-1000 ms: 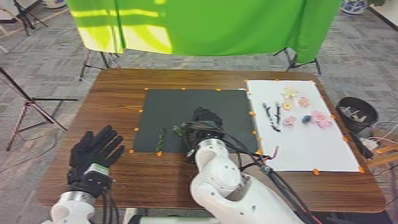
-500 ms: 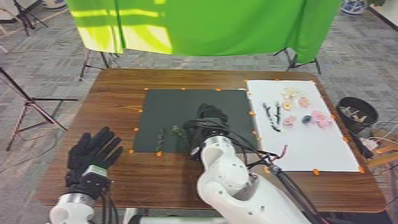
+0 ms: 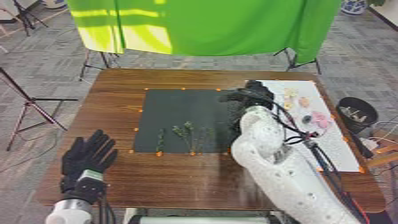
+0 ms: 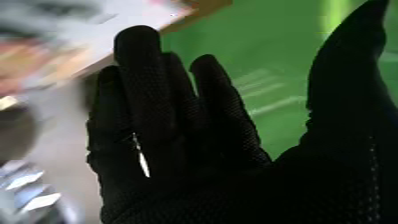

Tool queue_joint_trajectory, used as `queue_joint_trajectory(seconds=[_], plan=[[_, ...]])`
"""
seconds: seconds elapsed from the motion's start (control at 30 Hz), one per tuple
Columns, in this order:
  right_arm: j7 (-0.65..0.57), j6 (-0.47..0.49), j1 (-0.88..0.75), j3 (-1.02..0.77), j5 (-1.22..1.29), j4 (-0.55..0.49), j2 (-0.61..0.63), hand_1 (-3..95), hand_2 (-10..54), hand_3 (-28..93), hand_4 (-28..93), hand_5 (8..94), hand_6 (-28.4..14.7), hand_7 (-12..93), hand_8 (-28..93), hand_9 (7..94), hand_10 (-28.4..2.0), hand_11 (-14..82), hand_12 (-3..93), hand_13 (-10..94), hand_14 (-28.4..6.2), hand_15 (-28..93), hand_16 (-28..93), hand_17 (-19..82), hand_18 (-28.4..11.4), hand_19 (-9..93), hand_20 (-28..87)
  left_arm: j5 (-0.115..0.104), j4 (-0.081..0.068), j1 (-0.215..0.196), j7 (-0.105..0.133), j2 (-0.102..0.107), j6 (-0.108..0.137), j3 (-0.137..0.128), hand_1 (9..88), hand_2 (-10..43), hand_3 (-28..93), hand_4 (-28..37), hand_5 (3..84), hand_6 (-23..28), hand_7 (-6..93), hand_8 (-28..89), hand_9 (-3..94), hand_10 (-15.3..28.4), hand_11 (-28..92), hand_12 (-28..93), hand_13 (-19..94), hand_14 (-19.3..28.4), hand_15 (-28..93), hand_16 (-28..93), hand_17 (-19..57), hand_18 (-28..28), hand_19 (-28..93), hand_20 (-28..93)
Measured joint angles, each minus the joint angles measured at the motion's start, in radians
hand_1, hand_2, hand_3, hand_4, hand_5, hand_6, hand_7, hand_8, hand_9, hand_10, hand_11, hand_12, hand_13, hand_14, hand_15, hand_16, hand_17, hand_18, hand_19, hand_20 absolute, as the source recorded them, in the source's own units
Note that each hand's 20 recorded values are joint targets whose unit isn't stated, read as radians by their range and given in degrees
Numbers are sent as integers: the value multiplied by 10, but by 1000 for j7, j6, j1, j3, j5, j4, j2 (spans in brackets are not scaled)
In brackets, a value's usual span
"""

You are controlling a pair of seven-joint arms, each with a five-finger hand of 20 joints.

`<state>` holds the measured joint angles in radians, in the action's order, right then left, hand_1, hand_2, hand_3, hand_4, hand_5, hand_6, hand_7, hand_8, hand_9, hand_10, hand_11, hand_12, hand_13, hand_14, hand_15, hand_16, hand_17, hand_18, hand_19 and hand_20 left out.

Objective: Arrange flowers

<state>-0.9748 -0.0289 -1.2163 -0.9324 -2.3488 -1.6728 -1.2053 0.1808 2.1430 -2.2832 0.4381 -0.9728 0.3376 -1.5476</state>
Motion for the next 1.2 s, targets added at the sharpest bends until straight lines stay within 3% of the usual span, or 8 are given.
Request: queue_joint_trajectory(seconds=[0.27, 0.57, 0.77, 0.83, 0.93, 1.0, 1.13, 1.2], plan=[[-45, 137, 57, -37, 50, 57, 114, 330, -95, 737, -283, 563, -174, 45, -95, 516, -252, 94, 132, 546, -197, 600, 155, 293, -284, 930, 365, 3, 3, -12, 16, 1, -9, -8, 266, 163, 721, -283, 437, 109, 153, -82, 319, 166, 266, 105, 209, 166, 394, -84, -78, 147, 372, 94], [-79, 285, 34, -83, 164, 77, 102, 342, -95, 733, -283, 566, -181, 42, -97, 515, -257, 82, 126, 541, -196, 580, 148, 277, -284, 910, 390, 3, 7, -12, 18, -1, -8, -8, 271, 172, 722, -283, 440, 109, 154, -83, 320, 164, 268, 106, 210, 167, 399, -84, -78, 148, 374, 95], [-84, 275, 35, -78, 183, 99, 91, 426, -95, 720, -282, 637, -116, 80, -102, 606, -209, 108, 134, 600, -171, 566, 167, 277, -284, 892, 412, 3, 7, -10, 16, -2, -8, -7, 271, 170, 721, -283, 440, 109, 154, -83, 321, 165, 270, 105, 211, 167, 400, -86, -78, 148, 374, 95], [-82, 254, 39, -71, 175, 109, 91, 489, -95, 732, -282, 692, -66, 138, -107, 666, -182, 133, 146, 627, -153, 563, 180, 275, -278, 880, 412, 2, 7, -9, 14, -3, -8, -5, 270, 170, 721, -283, 440, 109, 154, -83, 322, 166, 271, 105, 211, 167, 400, -86, -78, 148, 375, 96], [-75, 208, 45, -70, 155, 127, 93, 596, -95, 635, -282, 714, -51, 289, 46, 689, -168, 143, 153, 647, -126, 521, 281, 283, -270, 877, 417, 2, 6, -6, 9, -6, -7, -1, 270, 170, 721, -283, 440, 109, 154, -83, 321, 166, 271, 104, 210, 167, 400, -86, -78, 147, 375, 96], [-69, 201, 46, -75, 149, 132, 94, 623, -95, 638, -283, 692, -29, 442, 114, 693, -165, 140, 148, 666, -100, 481, 332, 298, -263, 889, 428, 2, 6, -6, 6, -8, -7, 0, 270, 169, 720, -283, 440, 109, 154, -83, 321, 166, 271, 104, 211, 167, 400, -86, -78, 147, 376, 96], [-69, 214, 42, -86, 155, 130, 92, 639, -95, 654, -283, 632, -18, 610, 121, 728, -163, 126, 150, 714, -73, 422, 386, 327, -261, 901, 447, 2, 6, -6, 1, -11, -8, 0, 269, 169, 720, -283, 440, 110, 153, -83, 321, 166, 271, 104, 211, 167, 400, -86, -78, 147, 375, 95], [-69, 218, 40, -90, 160, 126, 92, 647, -95, 660, -283, 620, -10, 678, 120, 808, -135, 68, 229, 775, -56, 381, 428, 353, -258, 901, 461, 2, 6, -5, -2, -11, -8, 0, 269, 167, 722, -283, 440, 109, 154, -82, 321, 165, 272, 104, 211, 167, 400, -86, -78, 147, 375, 95]])
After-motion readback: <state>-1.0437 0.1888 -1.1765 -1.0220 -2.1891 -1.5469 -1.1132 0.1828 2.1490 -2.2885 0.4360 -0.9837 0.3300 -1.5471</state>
